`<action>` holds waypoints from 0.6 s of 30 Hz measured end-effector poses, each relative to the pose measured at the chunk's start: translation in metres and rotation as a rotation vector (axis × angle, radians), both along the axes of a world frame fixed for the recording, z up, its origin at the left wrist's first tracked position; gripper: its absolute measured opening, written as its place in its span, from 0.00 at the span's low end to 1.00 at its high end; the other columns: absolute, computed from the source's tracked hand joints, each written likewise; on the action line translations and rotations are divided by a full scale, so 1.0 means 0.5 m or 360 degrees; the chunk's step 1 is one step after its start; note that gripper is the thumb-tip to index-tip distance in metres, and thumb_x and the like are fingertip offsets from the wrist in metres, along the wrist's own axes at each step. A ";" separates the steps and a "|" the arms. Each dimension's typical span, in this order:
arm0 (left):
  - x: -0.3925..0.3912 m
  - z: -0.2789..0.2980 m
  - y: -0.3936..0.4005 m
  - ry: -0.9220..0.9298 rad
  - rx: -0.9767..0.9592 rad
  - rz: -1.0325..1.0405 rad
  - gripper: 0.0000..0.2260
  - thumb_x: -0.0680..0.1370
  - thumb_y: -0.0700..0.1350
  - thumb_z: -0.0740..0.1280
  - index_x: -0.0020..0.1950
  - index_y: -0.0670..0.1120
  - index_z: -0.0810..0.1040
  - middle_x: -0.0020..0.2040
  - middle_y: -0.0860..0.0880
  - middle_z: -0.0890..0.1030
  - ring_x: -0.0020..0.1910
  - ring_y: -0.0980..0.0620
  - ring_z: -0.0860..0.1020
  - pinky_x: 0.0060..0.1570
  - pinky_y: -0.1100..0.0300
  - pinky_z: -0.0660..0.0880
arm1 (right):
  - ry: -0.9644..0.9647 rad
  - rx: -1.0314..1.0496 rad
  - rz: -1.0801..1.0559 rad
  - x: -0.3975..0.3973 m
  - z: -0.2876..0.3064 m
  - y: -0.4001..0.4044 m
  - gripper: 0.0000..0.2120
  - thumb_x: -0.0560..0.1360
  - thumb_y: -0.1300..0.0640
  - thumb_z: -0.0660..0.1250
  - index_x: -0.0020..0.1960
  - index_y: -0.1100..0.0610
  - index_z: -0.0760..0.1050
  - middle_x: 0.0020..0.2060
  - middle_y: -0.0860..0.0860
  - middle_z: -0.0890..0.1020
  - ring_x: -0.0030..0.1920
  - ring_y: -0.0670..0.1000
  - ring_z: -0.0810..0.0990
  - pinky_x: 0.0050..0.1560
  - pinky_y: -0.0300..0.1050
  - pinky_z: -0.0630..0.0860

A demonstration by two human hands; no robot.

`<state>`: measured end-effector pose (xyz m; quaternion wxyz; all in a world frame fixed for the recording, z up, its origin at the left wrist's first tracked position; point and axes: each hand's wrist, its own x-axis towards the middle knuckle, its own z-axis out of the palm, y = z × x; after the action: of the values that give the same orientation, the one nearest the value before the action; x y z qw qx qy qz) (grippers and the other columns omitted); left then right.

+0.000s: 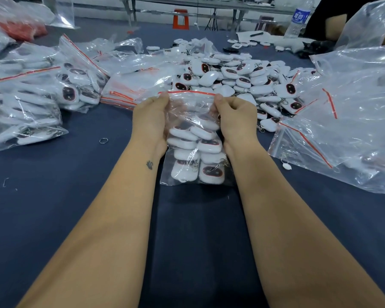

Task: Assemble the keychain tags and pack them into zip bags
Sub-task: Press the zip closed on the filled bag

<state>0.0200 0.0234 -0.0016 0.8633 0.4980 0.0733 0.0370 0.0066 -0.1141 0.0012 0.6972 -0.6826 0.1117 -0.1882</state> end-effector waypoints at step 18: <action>0.002 -0.001 0.002 0.0078 -0.0250 0.0072 0.09 0.81 0.40 0.65 0.41 0.41 0.77 0.34 0.46 0.82 0.33 0.50 0.81 0.39 0.57 0.81 | 0.0130 0.0302 0.0037 -0.004 0.015 0.009 0.07 0.72 0.68 0.63 0.36 0.62 0.75 0.32 0.55 0.76 0.36 0.52 0.71 0.39 0.43 0.69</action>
<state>0.0209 0.0245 -0.0020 0.8965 0.4279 0.1084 0.0383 0.0044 -0.1096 0.0086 0.7558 -0.6218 0.1495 -0.1405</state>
